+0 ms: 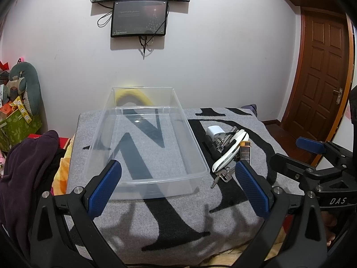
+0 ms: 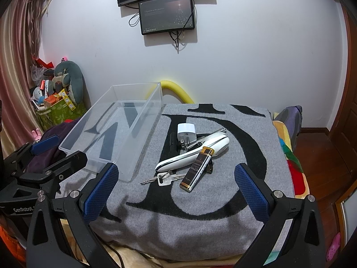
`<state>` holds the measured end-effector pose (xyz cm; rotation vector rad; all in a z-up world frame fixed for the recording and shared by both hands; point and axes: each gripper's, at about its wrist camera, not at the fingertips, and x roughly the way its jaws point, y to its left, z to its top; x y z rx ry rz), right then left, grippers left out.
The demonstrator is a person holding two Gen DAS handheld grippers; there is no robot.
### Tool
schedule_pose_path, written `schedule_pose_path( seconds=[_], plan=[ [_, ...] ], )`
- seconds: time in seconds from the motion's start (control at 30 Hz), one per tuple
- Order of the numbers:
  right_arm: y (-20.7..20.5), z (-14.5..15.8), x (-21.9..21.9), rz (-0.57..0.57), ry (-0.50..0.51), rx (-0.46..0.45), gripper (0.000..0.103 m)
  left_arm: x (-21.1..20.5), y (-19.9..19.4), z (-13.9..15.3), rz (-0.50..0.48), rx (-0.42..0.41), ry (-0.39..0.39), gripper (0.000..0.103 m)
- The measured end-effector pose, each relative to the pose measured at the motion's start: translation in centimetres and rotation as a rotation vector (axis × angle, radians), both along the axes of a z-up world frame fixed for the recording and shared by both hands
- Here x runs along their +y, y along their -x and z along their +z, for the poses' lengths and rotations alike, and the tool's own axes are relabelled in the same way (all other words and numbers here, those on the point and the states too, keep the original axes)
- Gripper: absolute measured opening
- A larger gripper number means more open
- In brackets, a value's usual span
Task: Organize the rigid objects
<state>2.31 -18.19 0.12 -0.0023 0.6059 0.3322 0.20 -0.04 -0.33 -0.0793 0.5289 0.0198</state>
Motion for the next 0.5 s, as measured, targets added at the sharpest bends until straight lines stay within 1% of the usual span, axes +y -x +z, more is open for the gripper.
schedule_pose_path(
  seconds=[0.5],
  plan=[
    [-0.09, -0.08, -0.07, 0.001, 0.000, 0.002, 0.103, -0.14, -0.09, -0.05, -0.004, 0.006, 0.003, 0.103]
  ],
)
